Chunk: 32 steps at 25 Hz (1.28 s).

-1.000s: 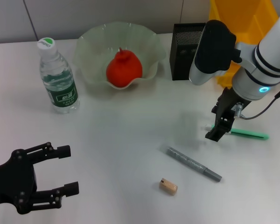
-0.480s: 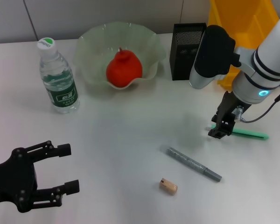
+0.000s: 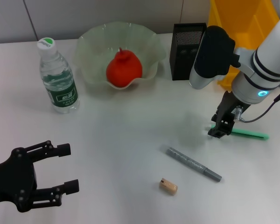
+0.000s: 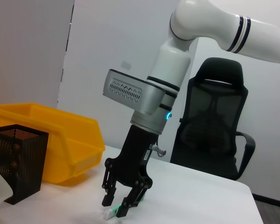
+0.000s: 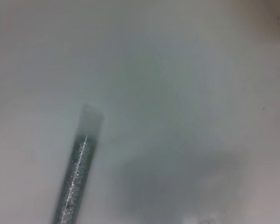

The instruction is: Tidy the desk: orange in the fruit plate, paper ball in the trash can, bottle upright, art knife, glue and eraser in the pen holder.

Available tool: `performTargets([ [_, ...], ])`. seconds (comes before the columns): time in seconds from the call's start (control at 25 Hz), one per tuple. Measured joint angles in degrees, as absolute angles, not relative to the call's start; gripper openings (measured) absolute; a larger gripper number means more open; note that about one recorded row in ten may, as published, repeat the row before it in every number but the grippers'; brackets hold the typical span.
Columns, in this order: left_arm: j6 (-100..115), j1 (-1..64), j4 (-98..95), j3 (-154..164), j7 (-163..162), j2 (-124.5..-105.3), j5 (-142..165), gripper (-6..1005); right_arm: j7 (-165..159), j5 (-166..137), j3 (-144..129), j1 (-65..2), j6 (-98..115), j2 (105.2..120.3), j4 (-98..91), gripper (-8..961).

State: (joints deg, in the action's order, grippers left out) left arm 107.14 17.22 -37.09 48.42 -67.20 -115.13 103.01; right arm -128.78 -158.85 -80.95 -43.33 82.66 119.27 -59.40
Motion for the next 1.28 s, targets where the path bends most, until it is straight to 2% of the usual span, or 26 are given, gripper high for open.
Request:
performTargets([
  [0.44, 107.1, 17.3, -37.1, 48.4, -67.2, -115.13, 103.0, 833, -128.7, -158.8, -80.9, -43.8, 81.4, 119.27, -57.0, 331],
  [0.68, 107.1, 17.2, -37.1, 48.4, -67.2, -115.13, 103.0, 833, -128.7, -158.7, -80.2, -43.7, 81.0, 119.18, -57.3, 156],
  [0.88, 107.1, 17.2, -37.1, 48.4, -67.2, -115.13, 103.0, 833, -128.8, -158.6, -78.5, -42.8, 82.9, 119.19, -61.6, 154],
  [1.28, 107.1, 17.1, -37.1, 48.2, -66.8, -115.13, 103.0, 834, -128.5, -147.9, -60.6, -41.2, 93.2, 118.75, -84.4, 155],
])
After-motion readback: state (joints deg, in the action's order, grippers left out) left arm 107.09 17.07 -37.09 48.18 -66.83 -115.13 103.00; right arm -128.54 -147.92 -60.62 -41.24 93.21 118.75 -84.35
